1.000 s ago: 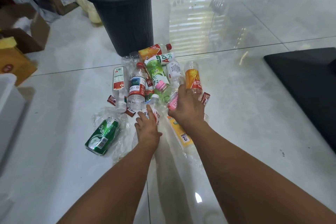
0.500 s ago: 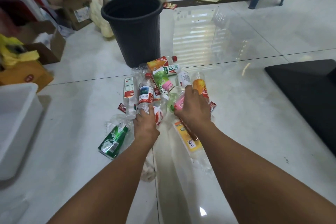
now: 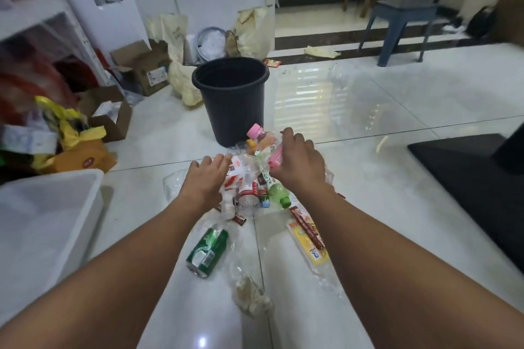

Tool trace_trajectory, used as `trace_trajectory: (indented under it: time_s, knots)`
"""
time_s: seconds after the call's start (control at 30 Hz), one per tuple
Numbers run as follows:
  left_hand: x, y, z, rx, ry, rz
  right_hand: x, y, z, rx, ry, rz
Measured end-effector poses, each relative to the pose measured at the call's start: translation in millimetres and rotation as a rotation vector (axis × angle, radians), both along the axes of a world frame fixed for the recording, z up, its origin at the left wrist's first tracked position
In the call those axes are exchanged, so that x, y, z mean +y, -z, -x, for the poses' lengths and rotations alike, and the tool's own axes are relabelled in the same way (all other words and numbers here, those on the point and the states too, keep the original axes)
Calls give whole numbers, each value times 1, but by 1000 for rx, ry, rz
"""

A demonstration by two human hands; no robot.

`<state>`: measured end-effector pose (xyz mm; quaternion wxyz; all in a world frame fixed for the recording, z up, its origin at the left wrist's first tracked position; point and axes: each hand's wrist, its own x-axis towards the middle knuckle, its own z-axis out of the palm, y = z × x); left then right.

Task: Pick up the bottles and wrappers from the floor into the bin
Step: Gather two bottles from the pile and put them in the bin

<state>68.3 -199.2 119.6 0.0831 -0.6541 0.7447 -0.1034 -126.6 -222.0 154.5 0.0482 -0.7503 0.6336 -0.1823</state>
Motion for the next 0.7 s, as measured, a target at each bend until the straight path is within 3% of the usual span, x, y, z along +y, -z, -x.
trace_trajectory:
  time_s: [0.4,0.7]
  knots:
    - [-27,-83,-79,-75,87,115,-39,-72,-77,30,11,134]
    - [-72,-123,-81,-92,78,215,-86,-107,-71,17,15,204]
